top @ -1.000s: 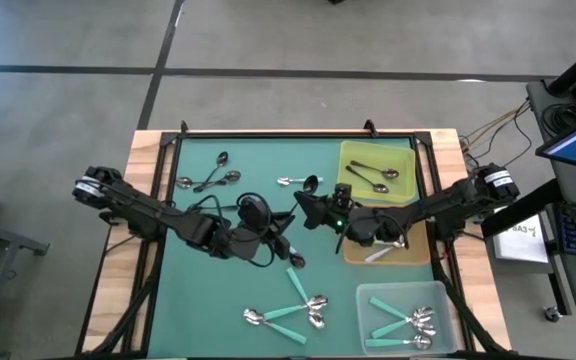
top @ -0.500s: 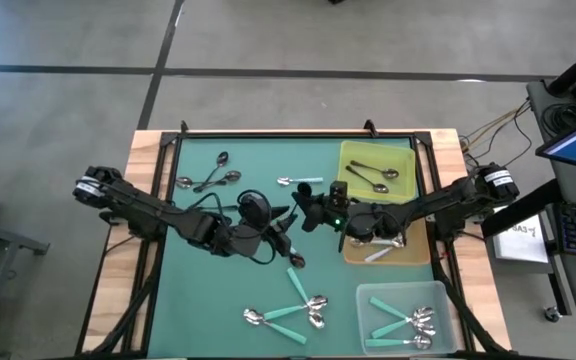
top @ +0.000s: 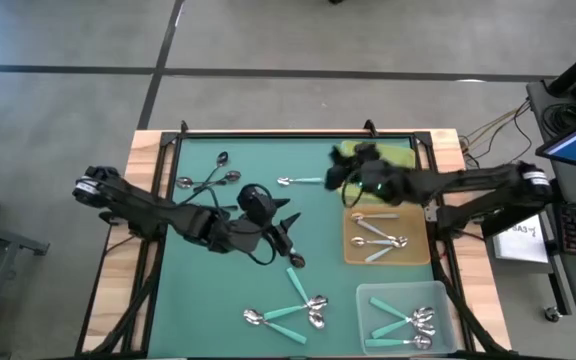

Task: Sort silverware by color (type)
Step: Put the black spoon into the yellow bin

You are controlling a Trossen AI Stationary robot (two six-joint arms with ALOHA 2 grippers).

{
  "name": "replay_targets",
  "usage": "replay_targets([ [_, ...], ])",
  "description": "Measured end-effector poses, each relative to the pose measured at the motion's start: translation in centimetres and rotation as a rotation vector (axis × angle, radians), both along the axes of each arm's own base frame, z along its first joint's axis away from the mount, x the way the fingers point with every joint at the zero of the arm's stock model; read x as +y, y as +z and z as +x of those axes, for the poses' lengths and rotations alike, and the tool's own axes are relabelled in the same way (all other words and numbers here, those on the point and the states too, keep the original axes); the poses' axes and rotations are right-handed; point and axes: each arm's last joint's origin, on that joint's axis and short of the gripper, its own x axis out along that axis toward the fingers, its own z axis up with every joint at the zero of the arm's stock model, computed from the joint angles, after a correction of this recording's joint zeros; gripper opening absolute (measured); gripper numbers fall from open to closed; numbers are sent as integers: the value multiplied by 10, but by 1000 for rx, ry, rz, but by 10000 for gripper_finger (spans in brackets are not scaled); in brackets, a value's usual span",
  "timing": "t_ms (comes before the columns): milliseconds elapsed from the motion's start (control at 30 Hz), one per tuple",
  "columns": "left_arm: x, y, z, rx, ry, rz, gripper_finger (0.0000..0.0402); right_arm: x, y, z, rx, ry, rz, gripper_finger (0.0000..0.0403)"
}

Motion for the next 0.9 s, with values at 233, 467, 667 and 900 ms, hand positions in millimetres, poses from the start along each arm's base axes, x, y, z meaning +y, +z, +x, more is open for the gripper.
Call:
replay_targets([
  [233,13,17,-3,92,91,85,190,-44,-20,-56,450,-167,106,8],
  [467,43,15,1,143,168,82,180,-66,-46,-66,738,-141,213,9],
  [667,75,7,5,195,157,-18,174,-73,-67,-54,874,27,266,11],
  [900,111,-27,13,391,175,-127,169,-76,-80,-48,972,79,253,54],
])
